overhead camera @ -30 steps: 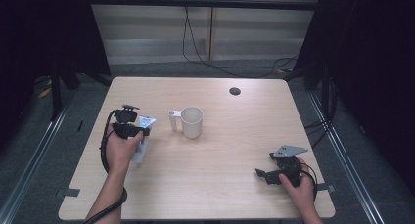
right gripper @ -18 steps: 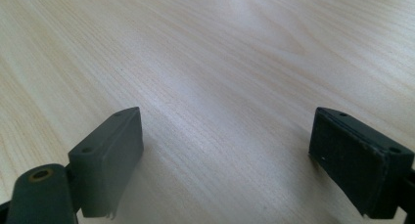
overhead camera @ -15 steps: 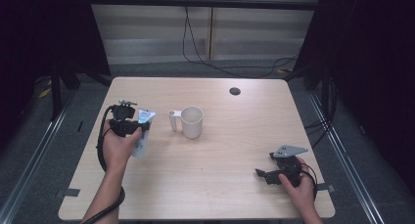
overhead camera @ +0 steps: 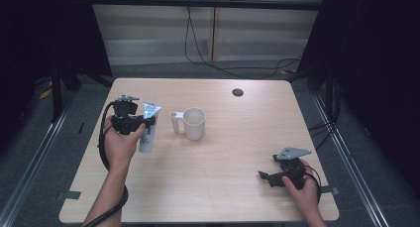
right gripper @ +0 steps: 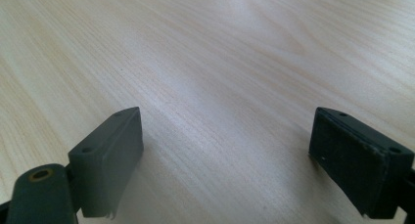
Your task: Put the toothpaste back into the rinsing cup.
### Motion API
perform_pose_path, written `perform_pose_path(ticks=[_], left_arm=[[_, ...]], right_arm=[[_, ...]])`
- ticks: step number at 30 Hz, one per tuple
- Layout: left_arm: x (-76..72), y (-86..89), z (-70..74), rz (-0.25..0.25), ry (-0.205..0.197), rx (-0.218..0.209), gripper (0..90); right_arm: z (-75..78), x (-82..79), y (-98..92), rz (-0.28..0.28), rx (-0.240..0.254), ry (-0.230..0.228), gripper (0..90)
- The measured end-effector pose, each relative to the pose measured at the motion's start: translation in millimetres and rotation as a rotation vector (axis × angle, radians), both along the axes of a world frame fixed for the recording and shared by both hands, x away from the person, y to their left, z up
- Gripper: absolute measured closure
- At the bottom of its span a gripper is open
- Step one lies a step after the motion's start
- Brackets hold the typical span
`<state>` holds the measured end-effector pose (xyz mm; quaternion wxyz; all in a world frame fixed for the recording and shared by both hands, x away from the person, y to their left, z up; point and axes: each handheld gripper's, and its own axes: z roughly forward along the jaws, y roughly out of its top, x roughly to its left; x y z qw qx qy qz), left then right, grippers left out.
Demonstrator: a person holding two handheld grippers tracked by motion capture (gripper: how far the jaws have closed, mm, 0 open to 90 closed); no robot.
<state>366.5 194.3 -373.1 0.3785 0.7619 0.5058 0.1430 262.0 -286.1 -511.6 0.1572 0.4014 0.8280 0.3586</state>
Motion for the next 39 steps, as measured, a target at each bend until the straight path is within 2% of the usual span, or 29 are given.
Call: perform_pose_path(ticks=[3, 5, 10, 15, 18, 23, 29, 39], left_arm=[[-2.3, -3.5, 5.7, -0.004, -0.041, -0.026, 67.3], [-2.3, -5.6, 8.0, -0.006, -0.048, -0.034, 67.2], [-1.7, -7.6, 12.0, -0.011, -0.059, -0.046, 67.2], [0.1, -7.7, 13.6, -0.011, -0.061, -0.098, 67.2], [1.1, -8.0, 14.6, -0.012, -0.061, -0.092, 67.2], [3.1, -8.0, 15.9, -0.001, -0.077, -0.132, 67.2], [4.8, -8.0, 15.2, 0.009, -0.103, -0.126, 67.3], [9.3, -13.0, 16.8, 0.011, -0.104, -0.123, 67.2]], right_arm=[[0.0, 0.0, 0.0, 0.0, 0.0, 0.0, 12.2], [0.0, 0.0, 0.0, 0.0, 0.0, 0.0, 12.2], [0.0, 0.0, 0.0, 0.0, 0.0, 0.0, 12.3], [0.0, 0.0, 0.0, 0.0, 0.0, 0.0, 12.2], [0.0, 0.0, 0.0, 0.0, 0.0, 0.0, 12.2], [0.1, -0.2, 0.1, -0.002, 0.0, 0.003, 12.3], [0.1, -0.2, 0.1, -0.001, 0.0, 0.003, 12.2], [0.1, -0.1, 0.0, -0.001, 0.0, 0.001, 12.3]])
